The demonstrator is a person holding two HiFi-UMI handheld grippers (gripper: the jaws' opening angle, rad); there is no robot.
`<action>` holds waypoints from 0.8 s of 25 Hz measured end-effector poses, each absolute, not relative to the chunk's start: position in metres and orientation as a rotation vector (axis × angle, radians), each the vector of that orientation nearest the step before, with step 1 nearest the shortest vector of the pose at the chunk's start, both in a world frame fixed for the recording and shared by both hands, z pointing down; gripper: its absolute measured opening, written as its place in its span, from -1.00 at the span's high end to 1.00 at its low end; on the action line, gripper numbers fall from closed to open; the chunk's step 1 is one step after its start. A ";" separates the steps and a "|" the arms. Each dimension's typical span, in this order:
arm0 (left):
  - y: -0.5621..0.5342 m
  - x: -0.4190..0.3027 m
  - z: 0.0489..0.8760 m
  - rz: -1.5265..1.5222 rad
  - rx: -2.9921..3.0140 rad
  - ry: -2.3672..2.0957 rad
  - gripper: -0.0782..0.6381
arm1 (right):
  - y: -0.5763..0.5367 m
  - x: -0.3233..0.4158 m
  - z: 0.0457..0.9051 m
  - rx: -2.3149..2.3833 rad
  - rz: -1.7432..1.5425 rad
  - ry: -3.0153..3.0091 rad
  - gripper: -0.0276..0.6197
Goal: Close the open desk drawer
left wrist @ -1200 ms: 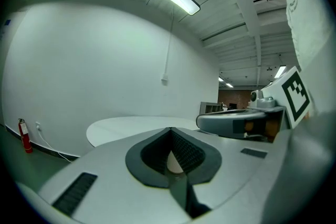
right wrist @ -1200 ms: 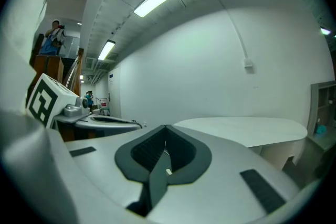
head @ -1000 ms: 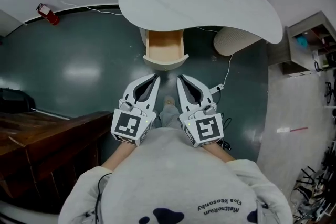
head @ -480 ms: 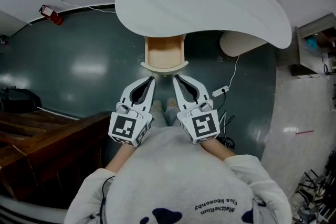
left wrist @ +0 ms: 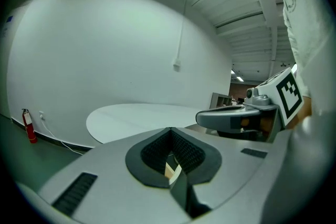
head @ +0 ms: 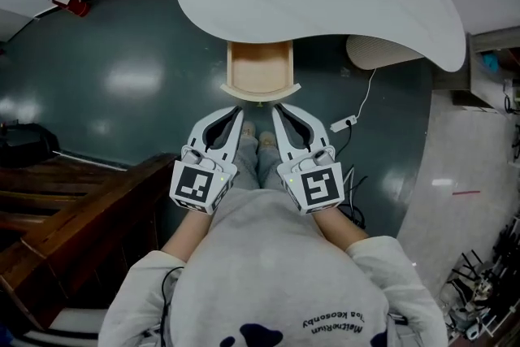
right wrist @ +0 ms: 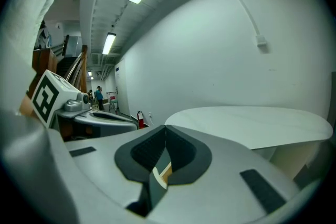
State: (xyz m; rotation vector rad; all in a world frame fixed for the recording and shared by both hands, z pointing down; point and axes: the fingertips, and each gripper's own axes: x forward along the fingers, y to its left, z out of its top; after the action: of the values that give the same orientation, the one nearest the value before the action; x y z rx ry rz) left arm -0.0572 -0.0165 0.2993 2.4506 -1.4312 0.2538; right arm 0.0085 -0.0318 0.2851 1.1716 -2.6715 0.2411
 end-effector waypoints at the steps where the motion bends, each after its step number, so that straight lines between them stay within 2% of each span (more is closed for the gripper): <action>1: -0.020 -0.059 0.304 0.257 2.446 -1.425 0.76 | -0.035 0.006 0.290 1.171 0.249 -2.664 0.86; 20: -0.041 -0.058 0.410 0.338 2.386 -1.263 0.76 | -0.045 -0.016 0.403 1.121 0.371 -2.541 0.86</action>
State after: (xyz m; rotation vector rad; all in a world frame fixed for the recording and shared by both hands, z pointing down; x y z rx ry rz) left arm -0.0579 -0.0410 0.4097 2.3861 -1.2631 0.3378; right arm -0.0164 -0.0454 0.4035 1.1211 -2.5411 0.3706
